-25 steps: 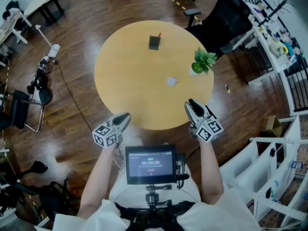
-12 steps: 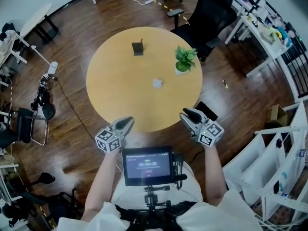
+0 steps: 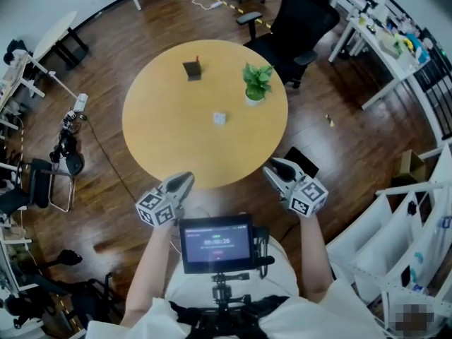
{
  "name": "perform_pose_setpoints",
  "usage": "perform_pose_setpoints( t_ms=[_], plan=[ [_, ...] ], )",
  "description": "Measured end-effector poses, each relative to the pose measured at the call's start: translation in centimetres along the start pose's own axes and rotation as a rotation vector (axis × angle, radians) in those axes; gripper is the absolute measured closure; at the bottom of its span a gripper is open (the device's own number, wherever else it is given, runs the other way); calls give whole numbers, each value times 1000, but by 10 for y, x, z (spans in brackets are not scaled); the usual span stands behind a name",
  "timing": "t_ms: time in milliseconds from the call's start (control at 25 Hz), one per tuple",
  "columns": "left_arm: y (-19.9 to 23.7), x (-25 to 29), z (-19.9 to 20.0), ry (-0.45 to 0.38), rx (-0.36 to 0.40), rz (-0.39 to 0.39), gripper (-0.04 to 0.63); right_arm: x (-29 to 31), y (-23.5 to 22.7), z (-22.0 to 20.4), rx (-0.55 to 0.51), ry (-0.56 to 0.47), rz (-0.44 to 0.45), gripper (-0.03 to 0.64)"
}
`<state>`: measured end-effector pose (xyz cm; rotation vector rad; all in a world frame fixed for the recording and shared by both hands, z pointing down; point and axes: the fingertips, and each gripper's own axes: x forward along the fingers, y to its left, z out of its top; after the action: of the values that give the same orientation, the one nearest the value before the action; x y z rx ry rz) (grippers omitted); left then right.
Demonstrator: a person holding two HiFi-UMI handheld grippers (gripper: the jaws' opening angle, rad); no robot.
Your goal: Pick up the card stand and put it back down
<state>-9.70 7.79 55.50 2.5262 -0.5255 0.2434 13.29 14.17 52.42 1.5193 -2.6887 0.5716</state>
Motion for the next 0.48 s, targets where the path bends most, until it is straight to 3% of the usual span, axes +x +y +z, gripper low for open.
perform_pose_setpoints(
  t_ms=[240, 480],
  plan=[
    [-43, 12, -11, -56, -24, -1, 578, -35, -8, -17, -35, 59, 12, 492],
    [-58, 8, -46, -49, -71, 29, 578, -61, -16, -31, -25, 92, -21, 493]
  ],
)
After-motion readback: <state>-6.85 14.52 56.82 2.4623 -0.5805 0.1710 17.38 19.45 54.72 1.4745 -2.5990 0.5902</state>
